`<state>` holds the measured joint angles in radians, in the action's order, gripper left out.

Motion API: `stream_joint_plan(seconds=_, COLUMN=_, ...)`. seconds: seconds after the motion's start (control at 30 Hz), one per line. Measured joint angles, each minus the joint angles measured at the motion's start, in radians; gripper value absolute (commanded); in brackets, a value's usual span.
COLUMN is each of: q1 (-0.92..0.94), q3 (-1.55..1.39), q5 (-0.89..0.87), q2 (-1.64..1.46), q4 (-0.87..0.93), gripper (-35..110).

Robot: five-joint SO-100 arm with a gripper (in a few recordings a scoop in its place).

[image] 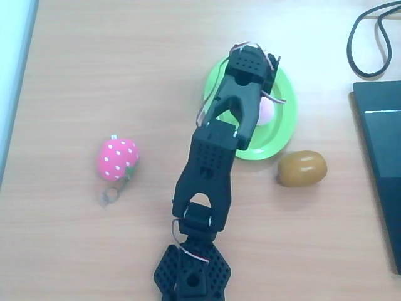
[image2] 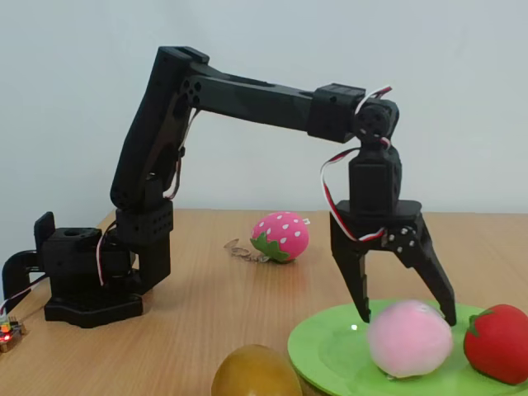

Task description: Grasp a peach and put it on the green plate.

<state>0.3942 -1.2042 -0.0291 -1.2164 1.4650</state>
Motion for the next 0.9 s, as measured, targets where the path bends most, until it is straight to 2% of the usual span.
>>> stream_joint_plan(seconds=0.4, q1=-0.029, q3=0.000, q5=0.000, q2=-0.081, q4=0.002, gripper=39)
stream_joint_plan(seconds=0.6, q1=-0.110, q3=0.017, q5=-0.031, q2=-0.247, q4=-0.005, gripper=30)
stream_joint_plan(seconds=0.73, q1=-0.181, q3=-0.011, q5=-0.048, q2=-0.405, q4=-0.106, gripper=15)
stream_joint_plan(seconds=0.8, q1=-0.216, q3=-0.078, q5=-0.043, q2=-0.495, q4=-0.187, gripper=7)
stream_joint_plan(seconds=0.87, q1=-0.255, q3=-0.172, q5=-0.041, q2=-0.583, q4=-0.275, gripper=-7)
stream_joint_plan(seconds=0.9, q1=-0.272, q3=-0.235, q5=-0.034, q2=-0.632, q4=-0.308, gripper=-8)
